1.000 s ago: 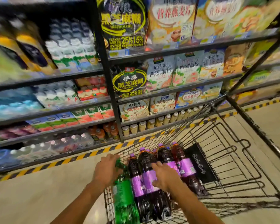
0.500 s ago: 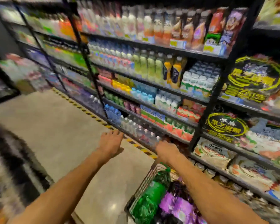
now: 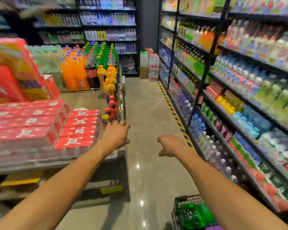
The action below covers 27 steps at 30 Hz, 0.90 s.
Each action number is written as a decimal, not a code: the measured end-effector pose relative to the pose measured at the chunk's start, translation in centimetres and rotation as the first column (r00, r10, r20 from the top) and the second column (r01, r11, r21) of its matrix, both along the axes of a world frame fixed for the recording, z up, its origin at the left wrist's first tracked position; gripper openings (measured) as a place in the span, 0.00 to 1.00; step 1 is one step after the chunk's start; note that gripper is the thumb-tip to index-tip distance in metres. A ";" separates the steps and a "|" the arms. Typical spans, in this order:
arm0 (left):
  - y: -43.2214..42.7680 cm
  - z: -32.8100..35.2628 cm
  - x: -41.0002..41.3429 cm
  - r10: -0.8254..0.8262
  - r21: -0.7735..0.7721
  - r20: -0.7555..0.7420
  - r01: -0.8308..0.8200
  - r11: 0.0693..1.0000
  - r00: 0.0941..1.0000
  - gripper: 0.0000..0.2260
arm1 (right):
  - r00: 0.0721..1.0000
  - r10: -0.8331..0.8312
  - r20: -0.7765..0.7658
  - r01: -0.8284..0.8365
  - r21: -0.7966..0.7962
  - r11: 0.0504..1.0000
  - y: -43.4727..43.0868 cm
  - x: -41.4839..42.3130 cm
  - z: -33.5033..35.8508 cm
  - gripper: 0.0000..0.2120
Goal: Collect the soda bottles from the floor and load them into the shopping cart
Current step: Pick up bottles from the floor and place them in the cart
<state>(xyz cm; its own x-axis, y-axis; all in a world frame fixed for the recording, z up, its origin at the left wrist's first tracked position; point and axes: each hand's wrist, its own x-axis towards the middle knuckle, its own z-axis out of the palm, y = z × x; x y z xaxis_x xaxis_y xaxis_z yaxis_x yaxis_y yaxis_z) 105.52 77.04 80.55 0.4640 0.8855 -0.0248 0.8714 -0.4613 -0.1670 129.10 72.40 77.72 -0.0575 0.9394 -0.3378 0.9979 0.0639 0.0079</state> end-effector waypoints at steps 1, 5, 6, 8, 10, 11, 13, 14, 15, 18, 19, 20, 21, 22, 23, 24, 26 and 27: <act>-0.7 0.2 -2.7 0.043 0.002 0.010 -0.043 0.999 0.999 0.29 | 0.999 0.034 0.001 -0.034 -0.004 0.999 0.4 -2.7 0.5 0.30; -4.6 -0.2 -14.3 0.197 0.003 0.023 -0.197 0.980 0.980 0.27 | 0.981 0.192 -0.008 -0.192 0.008 0.981 0.8 -14.9 1.6 0.32; -5.7 -0.3 -17.4 0.234 0.011 0.026 -0.235 0.972 0.972 0.27 | 0.970 0.242 -0.007 -0.242 0.020 0.970 0.6 -18.1 1.8 0.32; -7.9 -0.5 -23.5 0.318 -0.009 0.036 -0.318 0.948 0.947 0.30 | 0.946 0.325 0.003 -0.325 0.025 0.946 -0.1 -24.6 2.3 0.34; -10.2 -0.7 -29.4 0.390 -0.014 0.040 -0.390 0.921 0.920 0.32 | 0.922 0.388 0.008 -0.388 0.013 0.922 -1.2 -30.8 2.2 0.37; -11.3 -0.8 -32.2 0.423 -0.011 0.041 -0.423 0.906 0.905 0.31 | 0.907 0.422 0.008 -0.422 0.012 0.907 -1.6 -33.9 2.2 0.37; -13.6 -0.9 -37.8 0.495 -0.009 0.040 -0.495 0.869 0.868 0.29 | 0.860 0.510 0.001 -0.510 0.022 0.860 -2.4 -39.8 2.4 0.34; -15.0 -1.0 -40.4 0.540 -0.013 0.036 -0.540 0.842 0.841 0.29 | 0.833 0.554 -0.005 -0.554 0.016 0.832 -2.8 -42.8 2.4 0.31; -16.4 -1.0 -43.0 0.584 -0.020 0.030 -0.584 0.812 0.811 0.29 | 0.808 0.589 -0.006 -0.589 0.002 0.808 -3.2 -45.7 2.4 0.28; -20.4 -1.3 -50.4 0.700 -0.053 0.032 -0.699 0.714 0.713 0.29 | 0.719 0.695 -0.005 -0.695 -0.010 0.719 -4.1 -54.5 2.3 0.22; -21.7 -1.5 -52.8 0.739 -0.062 0.040 -0.736 0.674 0.673 0.28 | 0.689 0.724 -0.012 -0.725 -0.009 0.689 -4.4 -57.3 2.3 0.22; -23.0 -1.7 -55.0 0.774 -0.064 0.045 -0.771 0.633 0.632 0.28 | 0.657 0.753 -0.020 -0.754 -0.012 0.657 -4.7 -60.1 2.4 0.22; -24.3 -1.9 -57.1 0.805 -0.064 0.050 -0.802 0.594 0.592 0.28 | 0.617 0.787 -0.021 -0.787 -0.017 0.617 -4.8 -62.8 2.4 0.23; -25.5 -2.2 -59.2 0.831 -0.063 0.053 -0.828 0.557 0.554 0.28 | 0.570 0.822 -0.013 -0.822 -0.017 0.569 -5.0 -65.6 2.4 0.24; -26.6 -2.4 -61.3 0.854 -0.064 0.057 -0.852 0.520 0.517 0.29 | 0.523 0.853 0.001 -0.852 -0.016 0.523 -5.1 -68.4 2.5 0.26; -27.5 -2.6 -63.2 0.875 -0.065 0.058 -0.872 0.485 0.482 0.30 | 0.485 0.875 0.003 -0.875 -0.008 0.485 -5.1 -71.2 2.3 0.27; -28.8 -3.0 -66.9 0.910 -0.069 0.051 -0.907 0.415 0.412 0.31 | 0.431 0.902 -0.012 -0.902 0.013 0.432 -5.1 -76.5 2.0 0.29; -29.3 -3.1 -68.6 0.925 -0.073 0.046 -0.922 0.380 0.378 0.31 | 0.405 0.914 -0.016 -0.914 0.015 0.405 -5.0 -79.0 1.7 0.28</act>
<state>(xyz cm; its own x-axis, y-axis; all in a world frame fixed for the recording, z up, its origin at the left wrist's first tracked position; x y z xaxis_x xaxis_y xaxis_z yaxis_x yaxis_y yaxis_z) 36.93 47.73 77.41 -0.6389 0.7663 -0.0684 0.7688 0.6327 -0.0927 50.13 67.38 79.46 -0.8889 0.3250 -0.3230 0.3458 0.9383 -0.0074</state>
